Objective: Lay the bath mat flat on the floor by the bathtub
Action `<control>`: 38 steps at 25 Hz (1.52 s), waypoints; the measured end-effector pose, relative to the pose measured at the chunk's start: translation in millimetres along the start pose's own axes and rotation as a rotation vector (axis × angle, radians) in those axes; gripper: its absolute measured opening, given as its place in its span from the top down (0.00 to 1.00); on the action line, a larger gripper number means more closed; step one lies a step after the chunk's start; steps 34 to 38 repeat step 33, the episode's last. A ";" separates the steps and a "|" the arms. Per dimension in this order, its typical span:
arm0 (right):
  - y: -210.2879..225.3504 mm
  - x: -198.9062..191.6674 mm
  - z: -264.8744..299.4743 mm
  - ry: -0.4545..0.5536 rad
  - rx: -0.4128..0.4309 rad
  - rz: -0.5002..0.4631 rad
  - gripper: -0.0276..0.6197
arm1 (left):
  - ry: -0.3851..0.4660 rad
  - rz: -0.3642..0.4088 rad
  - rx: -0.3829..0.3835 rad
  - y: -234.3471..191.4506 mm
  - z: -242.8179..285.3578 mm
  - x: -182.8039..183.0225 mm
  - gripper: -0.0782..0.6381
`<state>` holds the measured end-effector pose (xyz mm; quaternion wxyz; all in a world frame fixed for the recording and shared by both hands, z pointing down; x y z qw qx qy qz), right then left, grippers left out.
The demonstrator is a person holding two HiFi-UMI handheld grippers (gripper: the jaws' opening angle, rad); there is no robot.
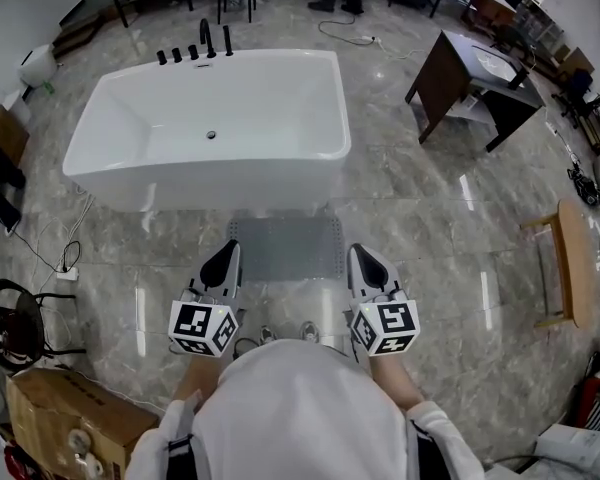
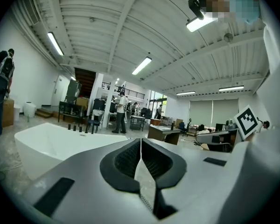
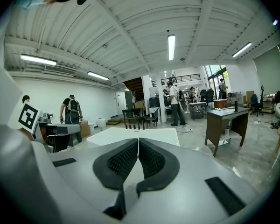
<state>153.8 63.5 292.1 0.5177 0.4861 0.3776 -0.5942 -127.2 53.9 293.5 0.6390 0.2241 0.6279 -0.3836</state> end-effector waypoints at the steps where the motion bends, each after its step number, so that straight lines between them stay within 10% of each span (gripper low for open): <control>1: 0.9 -0.6 -0.6 -0.004 -0.003 0.001 0.91 | -0.003 0.000 -0.002 0.8 0.2 0.1 0.84; 38: 8.8 0.4 -2.8 -0.010 -0.018 -0.029 0.91 | -0.059 0.023 0.024 7.5 2.7 -1.5 0.84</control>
Point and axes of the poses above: the fingertips, and each gripper's own axes: z forward along the fingers, y to its right, x out of its top, the point moved 8 cm from there along -z, backward along the fingers, and after that the axes turned 11 degrees about -x, right-handed, at the moved point
